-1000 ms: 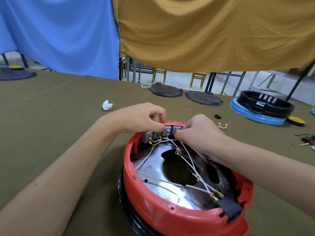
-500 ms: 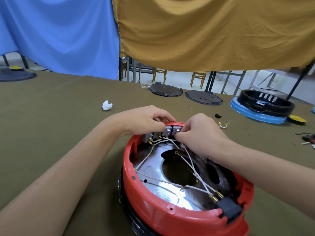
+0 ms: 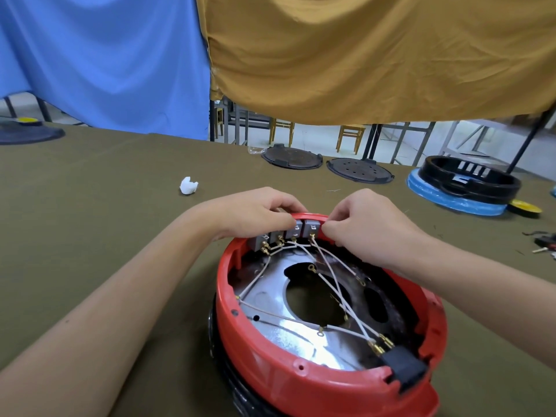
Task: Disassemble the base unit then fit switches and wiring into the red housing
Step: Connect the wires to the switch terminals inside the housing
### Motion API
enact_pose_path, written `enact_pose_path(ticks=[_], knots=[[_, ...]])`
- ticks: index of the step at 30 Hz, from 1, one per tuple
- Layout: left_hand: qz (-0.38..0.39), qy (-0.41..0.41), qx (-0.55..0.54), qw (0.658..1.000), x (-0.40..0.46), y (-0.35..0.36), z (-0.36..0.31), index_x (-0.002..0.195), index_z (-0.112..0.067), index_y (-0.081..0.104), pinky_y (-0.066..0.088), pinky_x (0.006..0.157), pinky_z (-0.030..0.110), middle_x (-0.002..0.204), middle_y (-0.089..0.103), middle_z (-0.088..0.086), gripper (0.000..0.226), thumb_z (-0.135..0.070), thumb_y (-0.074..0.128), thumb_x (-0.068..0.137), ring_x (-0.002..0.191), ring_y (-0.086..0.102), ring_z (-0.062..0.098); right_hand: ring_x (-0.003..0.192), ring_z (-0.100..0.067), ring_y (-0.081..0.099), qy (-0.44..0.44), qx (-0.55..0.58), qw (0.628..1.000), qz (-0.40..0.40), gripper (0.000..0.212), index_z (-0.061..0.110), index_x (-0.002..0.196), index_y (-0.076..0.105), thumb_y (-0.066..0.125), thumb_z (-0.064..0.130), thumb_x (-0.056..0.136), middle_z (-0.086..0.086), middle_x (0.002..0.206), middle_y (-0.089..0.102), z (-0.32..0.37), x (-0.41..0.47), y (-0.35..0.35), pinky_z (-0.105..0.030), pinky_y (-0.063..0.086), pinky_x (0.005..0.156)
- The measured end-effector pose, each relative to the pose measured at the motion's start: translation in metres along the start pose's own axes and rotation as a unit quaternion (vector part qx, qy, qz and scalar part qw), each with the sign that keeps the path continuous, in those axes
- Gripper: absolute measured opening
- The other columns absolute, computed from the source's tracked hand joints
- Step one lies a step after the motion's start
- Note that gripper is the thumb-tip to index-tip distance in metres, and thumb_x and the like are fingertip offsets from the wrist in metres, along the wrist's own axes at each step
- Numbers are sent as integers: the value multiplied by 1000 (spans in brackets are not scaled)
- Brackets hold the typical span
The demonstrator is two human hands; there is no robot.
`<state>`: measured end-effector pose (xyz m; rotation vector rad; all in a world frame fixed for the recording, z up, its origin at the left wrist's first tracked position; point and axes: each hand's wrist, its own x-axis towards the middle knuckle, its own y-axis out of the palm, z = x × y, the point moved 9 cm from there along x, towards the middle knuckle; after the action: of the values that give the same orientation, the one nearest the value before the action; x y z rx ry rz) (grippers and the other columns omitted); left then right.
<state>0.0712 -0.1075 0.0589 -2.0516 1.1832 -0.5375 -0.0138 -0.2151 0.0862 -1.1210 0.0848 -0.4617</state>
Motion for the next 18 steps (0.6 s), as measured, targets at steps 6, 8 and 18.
enact_pose_path(ticks=[6, 8, 18], knots=[[-7, 0, -8, 1000, 3, 2, 2, 117, -26, 64, 51, 95, 50, 113, 69, 7, 22, -19, 52, 100, 105, 64, 30, 61, -27, 63, -15, -41, 999, 16, 22, 12, 73, 72, 68, 33, 77, -7, 62, 66, 7, 0, 16, -23, 41, 46], [-6, 0, -6, 1000, 3, 2, 2, 116, -27, 63, 49, 97, 52, 114, 69, 6, 22, -19, 52, 100, 106, 64, 29, 64, -30, 64, -22, -43, 999, 2, 17, 9, 72, 71, 66, 25, 75, -10, 63, 65, 7, 1, 18, -26, 44, 50], [-8, 5, -16, 1000, 3, 1, 1, 116, -22, 65, 45, 101, 52, 114, 69, 7, 22, -15, 54, 99, 109, 63, 31, 69, -30, 61, -45, -49, 997, -27, 15, 7, 76, 66, 61, 22, 78, -8, 64, 61, 8, 4, 21, -29, 45, 54]])
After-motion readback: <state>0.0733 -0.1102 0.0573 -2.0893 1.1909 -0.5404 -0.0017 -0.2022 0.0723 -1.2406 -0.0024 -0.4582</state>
